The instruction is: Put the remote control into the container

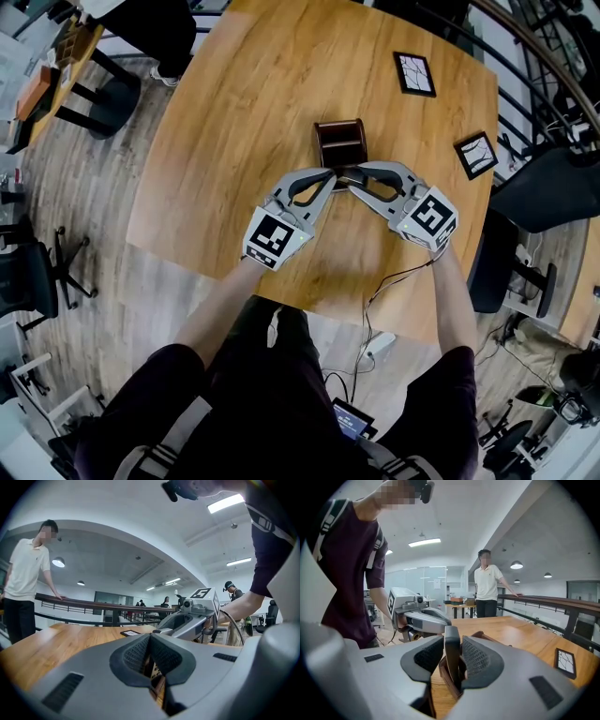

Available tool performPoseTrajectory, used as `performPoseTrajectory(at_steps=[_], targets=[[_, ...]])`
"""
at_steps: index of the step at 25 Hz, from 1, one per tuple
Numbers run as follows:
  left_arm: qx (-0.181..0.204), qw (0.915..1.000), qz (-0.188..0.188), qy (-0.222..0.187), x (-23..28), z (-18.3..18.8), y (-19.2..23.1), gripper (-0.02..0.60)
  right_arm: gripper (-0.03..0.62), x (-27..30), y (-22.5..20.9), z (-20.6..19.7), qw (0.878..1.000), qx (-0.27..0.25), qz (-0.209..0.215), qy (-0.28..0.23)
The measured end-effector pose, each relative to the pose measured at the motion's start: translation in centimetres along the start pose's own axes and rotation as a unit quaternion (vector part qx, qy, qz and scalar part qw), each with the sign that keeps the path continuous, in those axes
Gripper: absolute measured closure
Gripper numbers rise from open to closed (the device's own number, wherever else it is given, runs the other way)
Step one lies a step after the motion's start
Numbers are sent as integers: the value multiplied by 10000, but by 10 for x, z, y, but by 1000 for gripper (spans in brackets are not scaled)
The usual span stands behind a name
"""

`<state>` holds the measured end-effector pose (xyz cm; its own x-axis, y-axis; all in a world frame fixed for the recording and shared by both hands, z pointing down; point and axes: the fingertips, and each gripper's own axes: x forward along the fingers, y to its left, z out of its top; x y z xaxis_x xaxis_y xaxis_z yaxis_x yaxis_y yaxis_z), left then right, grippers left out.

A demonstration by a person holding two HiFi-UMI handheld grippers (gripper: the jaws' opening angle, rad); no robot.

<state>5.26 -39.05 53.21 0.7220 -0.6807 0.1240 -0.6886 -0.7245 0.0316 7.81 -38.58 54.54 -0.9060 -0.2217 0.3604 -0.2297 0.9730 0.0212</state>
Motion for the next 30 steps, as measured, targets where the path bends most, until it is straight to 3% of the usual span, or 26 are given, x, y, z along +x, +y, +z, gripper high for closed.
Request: performPoseTrajectory(at_steps=[4,30], targets=[[6,10000,11,-7,-1,5,-2,570,454,-2,7,0,9999,-71,27,136],[56,9999,31,-147,-38,26,-29,571,454,-24,63,-4,9985,-137,-321,433]])
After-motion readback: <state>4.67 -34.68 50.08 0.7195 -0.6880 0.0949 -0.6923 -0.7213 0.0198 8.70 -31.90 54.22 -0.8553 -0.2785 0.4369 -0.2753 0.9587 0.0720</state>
